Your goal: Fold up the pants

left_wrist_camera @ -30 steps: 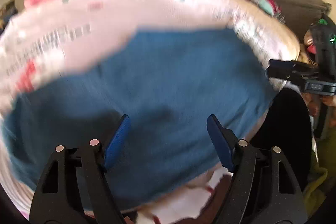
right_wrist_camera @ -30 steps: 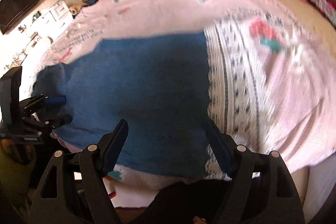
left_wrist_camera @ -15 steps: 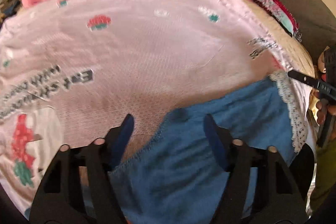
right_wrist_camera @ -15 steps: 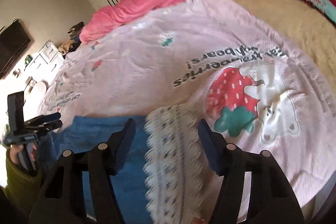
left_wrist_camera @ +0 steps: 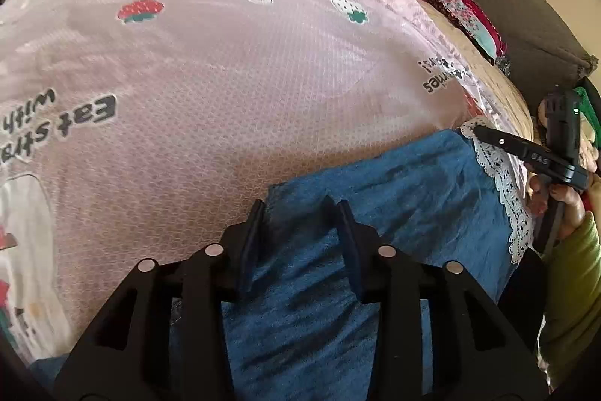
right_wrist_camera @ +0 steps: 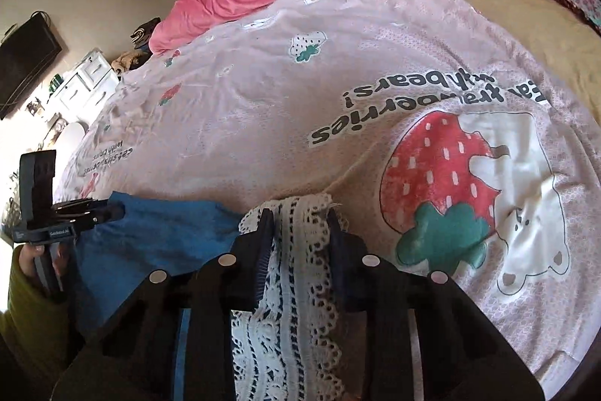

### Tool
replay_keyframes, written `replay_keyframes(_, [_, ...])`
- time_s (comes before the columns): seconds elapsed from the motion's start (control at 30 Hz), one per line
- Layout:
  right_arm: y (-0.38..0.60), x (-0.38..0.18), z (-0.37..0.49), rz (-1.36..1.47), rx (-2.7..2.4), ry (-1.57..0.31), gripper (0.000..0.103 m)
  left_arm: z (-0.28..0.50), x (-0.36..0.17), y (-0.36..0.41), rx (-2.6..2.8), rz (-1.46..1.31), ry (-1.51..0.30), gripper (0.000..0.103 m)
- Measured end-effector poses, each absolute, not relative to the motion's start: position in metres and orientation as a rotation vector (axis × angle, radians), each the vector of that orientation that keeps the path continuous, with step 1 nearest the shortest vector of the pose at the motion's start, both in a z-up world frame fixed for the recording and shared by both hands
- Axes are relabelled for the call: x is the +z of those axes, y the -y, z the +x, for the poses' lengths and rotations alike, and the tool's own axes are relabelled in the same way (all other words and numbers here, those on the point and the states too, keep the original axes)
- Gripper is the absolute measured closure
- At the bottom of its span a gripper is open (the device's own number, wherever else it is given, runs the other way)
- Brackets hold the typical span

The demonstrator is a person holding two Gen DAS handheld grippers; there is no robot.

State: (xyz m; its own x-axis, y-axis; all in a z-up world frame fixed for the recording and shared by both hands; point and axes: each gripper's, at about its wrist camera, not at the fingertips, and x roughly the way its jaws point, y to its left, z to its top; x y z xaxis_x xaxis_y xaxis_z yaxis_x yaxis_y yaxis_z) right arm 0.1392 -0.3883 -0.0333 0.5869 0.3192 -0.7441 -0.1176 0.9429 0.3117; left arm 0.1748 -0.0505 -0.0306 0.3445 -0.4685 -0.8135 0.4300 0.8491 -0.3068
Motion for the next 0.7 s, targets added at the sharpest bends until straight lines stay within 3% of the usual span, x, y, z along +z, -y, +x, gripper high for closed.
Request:
replay_keyframes(0.07, [0.391,-0.040,0.144,0.236,0.232,-0.942,0.068,0.176,-0.034,0.052,-0.580,-0.038,-1.073,0.073])
replay_keyframes(0.23, [0.388,-0.045,0.149,0.244,0.255,-0.968,0.066,0.181,-0.035,0.057,-0.598,-0.092,-1.077,0.076])
replay_keyframes(0.33, [0.382,-0.041,0.144,0.226,0.265,-0.953,0.078,0.180,-0.032,0.062,-0.603,-0.099,-1.062,0.094])
replay_keyframes(0.43, [0.368,-0.024,0.126,0.180,0.300,-0.862,0.085,0.175,-0.020,0.058,-0.618,-0.124,-1.016,0.097])
replay_keyframes(0.7, [0.365,0.028,0.122,0.092,0.282,-0.706,0.087,0.175,0.014,0.050,-0.575,-0.113,-0.853,0.101])
